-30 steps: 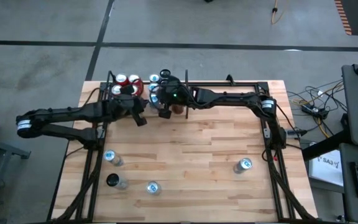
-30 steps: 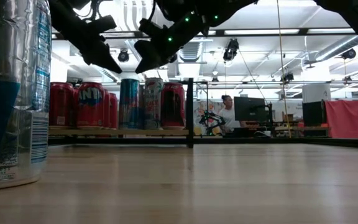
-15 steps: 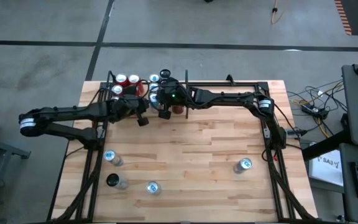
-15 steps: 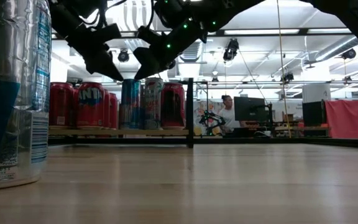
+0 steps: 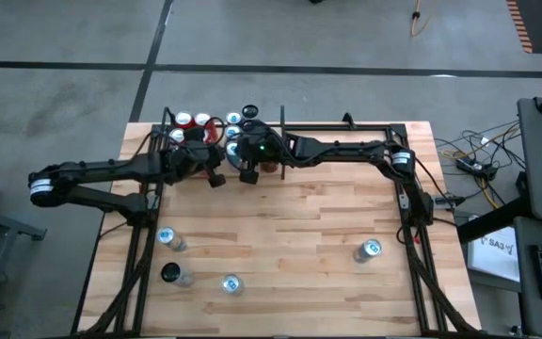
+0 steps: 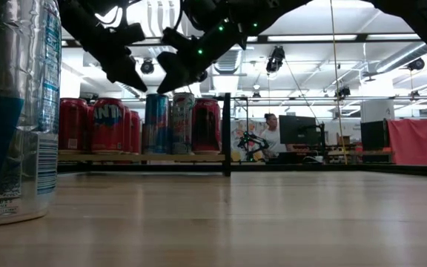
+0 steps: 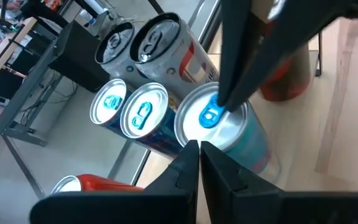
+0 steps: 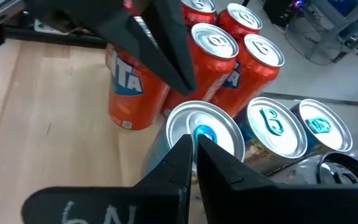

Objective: Place canned beverage on shelf
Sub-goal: Put the blue soda can on the shelf aligned with the other blue soda can

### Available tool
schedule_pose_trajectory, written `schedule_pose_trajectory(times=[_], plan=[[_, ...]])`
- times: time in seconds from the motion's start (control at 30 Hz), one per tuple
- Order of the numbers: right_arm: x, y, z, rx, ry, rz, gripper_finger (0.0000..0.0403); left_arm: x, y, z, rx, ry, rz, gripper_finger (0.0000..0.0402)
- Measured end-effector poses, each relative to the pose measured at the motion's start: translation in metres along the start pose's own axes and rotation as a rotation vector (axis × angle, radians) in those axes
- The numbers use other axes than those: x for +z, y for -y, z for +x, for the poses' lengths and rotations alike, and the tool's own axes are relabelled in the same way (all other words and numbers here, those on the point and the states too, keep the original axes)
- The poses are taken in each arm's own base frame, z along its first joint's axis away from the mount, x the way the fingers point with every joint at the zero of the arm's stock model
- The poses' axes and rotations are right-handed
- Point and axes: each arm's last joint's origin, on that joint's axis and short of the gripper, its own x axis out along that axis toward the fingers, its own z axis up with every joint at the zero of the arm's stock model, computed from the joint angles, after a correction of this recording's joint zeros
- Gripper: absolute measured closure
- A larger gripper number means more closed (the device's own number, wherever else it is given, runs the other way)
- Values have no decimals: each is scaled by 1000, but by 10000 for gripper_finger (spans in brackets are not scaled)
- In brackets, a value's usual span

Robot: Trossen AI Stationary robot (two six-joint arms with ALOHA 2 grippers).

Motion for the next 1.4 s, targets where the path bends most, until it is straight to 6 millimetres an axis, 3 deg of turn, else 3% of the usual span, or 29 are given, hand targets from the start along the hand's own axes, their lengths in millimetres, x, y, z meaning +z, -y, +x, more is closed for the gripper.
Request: schedule_pose_trajectory(times=[0.4, 0.77, 1.4], plan=[[9, 11, -16, -116, -20, -21, 390, 2, -2, -2, -1, -5, 36, 402], [-2, 9, -10, -95, -90, -8, 390, -1, 0, -2, -21, -36, 18, 402], [-3, 3, -9, -8, -70, 50, 390, -1, 0, -2, -17, -31, 10, 402]])
